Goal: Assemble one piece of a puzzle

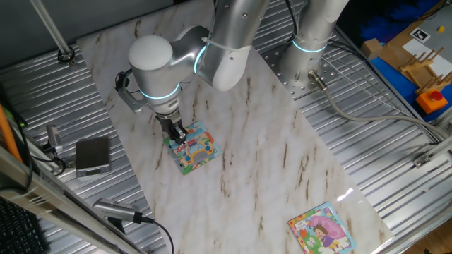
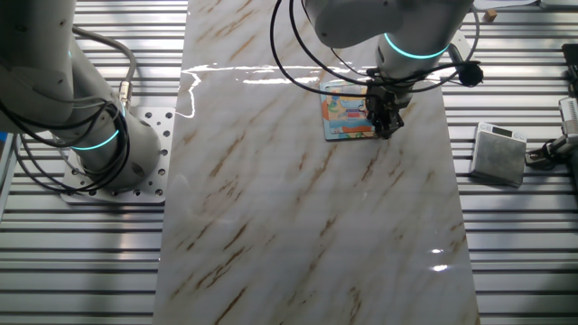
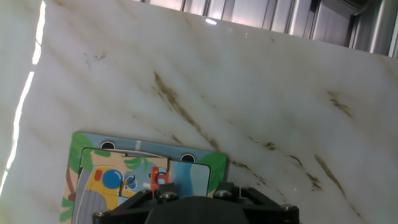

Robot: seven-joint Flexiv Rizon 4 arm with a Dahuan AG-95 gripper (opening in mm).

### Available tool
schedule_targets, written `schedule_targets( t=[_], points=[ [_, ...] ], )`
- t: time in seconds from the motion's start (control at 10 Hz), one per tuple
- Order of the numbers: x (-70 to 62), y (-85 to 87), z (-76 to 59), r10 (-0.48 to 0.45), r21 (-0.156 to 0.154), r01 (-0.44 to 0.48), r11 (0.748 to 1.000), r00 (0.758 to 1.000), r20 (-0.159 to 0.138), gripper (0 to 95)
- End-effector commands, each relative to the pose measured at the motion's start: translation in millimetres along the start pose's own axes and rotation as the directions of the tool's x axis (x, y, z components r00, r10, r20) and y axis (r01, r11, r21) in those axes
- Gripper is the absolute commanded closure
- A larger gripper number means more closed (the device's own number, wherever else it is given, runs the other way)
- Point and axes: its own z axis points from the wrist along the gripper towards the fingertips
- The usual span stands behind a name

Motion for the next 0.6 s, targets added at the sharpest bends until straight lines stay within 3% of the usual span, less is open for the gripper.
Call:
schedule_targets(
  t=[0.1,0.6],
  points=[
    [0.0,0.2,0.1,-0.001,-0.002,0.001,1.000,1.000,0.001,57.0],
    [0.2,0.4,-0.7,-0.011,0.001,0.011,1.000,1.000,0.001,57.0]
  ],
)
